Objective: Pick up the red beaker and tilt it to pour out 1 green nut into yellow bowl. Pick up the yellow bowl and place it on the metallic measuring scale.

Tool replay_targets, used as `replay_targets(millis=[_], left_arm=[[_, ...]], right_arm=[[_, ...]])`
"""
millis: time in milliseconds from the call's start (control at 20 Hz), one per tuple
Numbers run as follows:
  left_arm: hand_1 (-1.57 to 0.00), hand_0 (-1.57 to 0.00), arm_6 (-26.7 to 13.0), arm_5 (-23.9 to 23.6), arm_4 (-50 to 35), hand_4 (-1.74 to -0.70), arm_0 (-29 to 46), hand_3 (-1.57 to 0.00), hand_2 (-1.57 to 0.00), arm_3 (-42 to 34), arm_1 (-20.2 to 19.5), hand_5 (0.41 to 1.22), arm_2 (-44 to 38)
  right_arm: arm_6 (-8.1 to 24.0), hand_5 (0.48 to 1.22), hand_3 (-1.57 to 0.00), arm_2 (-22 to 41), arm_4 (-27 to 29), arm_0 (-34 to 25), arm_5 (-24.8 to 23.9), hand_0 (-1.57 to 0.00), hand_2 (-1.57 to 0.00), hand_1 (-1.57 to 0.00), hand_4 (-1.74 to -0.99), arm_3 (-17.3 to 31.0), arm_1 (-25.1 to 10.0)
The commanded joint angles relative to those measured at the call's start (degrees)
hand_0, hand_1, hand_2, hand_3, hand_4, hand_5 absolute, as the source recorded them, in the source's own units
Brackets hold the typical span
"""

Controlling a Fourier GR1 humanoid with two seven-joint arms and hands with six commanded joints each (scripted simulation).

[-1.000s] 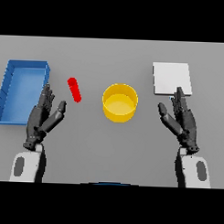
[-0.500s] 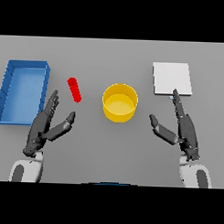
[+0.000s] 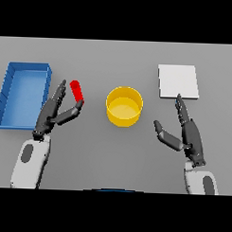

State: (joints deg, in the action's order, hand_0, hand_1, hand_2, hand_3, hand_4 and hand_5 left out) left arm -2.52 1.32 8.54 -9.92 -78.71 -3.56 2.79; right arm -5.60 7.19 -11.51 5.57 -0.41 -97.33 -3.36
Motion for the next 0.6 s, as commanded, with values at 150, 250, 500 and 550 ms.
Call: replay_targets(millis=[150, 250, 500, 550], left_arm=[[0.00, 0.00, 3.22, 0.16, 0.40, -1.20, -5.47, 0.00, 0.00, 6.68, 0.54, 0.646, -0.63], [0.00, 0.00, 3.48, -0.76, 1.41, -1.20, -7.67, 0.00, 0.00, 9.05, 0.38, 0.654, -0.91], [0.00, 0.00, 3.92, -2.67, 2.85, -1.20, -13.28, 0.00, 0.00, 16.22, 1.30, 0.669, -1.66], [0.00, 0.00, 4.07, -2.94, 2.96, -1.20, -13.82, 0.00, 0.00, 17.07, 1.29, 0.671, -1.89]], right_arm=[[0.01, 0.626, 0.00, -0.14, -0.54, -0.78, -0.21, 0.00, 0.00, 0.00, -1.218, 0.17, -0.47], [0.31, 0.628, 0.00, -0.64, 1.05, -0.67, 0.58, 0.00, 0.00, 0.00, -1.229, -0.51, -0.57], [1.13, 0.635, 0.00, -0.13, 0.40, -0.34, -0.01, 0.00, 0.00, 0.00, -1.234, -1.04, 0.14], [1.08, 0.638, 0.00, -0.38, 0.61, -0.29, -0.14, 0.00, 0.00, 0.00, -1.238, -0.90, 0.19]])
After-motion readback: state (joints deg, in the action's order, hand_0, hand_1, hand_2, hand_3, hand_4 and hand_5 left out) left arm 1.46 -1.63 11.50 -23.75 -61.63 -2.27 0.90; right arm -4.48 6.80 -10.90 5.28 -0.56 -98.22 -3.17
